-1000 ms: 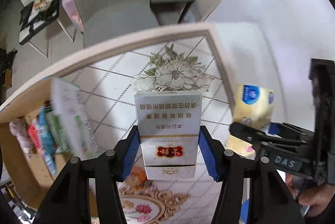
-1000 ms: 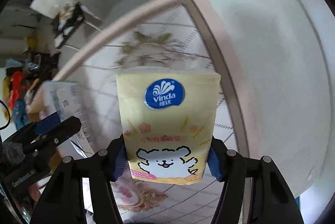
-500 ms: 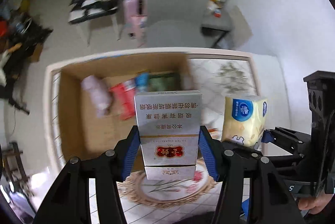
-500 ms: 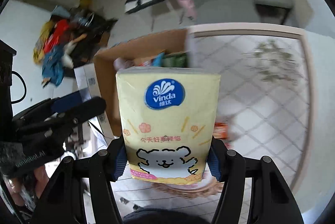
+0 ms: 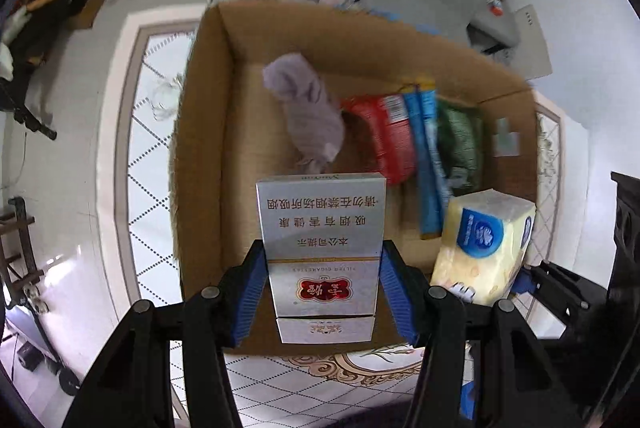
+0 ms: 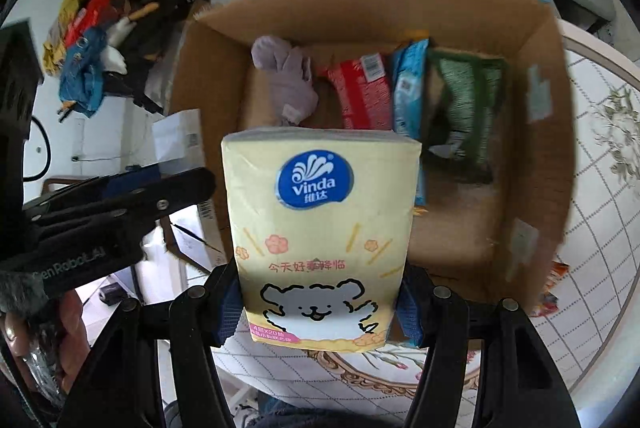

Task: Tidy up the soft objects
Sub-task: 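Carry the white box and tissue pack into the box and release both, then grasp the orange snack bag on the table with the right tool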

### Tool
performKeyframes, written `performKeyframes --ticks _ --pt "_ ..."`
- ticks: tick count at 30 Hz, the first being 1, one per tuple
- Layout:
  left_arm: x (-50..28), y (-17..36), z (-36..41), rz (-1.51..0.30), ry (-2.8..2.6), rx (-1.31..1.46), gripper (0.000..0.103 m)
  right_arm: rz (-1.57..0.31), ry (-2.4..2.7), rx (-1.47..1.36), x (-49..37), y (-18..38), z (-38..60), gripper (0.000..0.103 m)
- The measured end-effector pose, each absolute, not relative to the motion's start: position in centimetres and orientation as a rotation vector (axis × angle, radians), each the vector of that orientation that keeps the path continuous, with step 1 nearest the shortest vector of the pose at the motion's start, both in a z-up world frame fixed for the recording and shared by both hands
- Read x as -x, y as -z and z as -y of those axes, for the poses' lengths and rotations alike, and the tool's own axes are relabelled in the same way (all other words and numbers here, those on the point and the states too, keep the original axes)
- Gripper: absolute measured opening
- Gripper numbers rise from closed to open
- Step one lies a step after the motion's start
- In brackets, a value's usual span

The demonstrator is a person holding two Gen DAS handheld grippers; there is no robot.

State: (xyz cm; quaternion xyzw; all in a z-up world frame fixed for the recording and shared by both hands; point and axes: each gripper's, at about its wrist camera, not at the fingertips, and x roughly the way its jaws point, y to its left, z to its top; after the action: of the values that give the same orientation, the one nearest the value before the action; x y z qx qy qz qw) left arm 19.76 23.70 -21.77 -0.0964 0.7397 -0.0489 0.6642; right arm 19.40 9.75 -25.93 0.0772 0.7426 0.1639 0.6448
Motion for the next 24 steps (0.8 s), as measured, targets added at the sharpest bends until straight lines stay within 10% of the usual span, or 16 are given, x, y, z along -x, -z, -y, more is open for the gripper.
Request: performKeyframes --ticks 24 --pt "-18.9 24.0 -24.5 -1.77 0.104 0.213 0.054 -1.724 -0.29 -0.092 -20.3 29.3 -9.9 0.082"
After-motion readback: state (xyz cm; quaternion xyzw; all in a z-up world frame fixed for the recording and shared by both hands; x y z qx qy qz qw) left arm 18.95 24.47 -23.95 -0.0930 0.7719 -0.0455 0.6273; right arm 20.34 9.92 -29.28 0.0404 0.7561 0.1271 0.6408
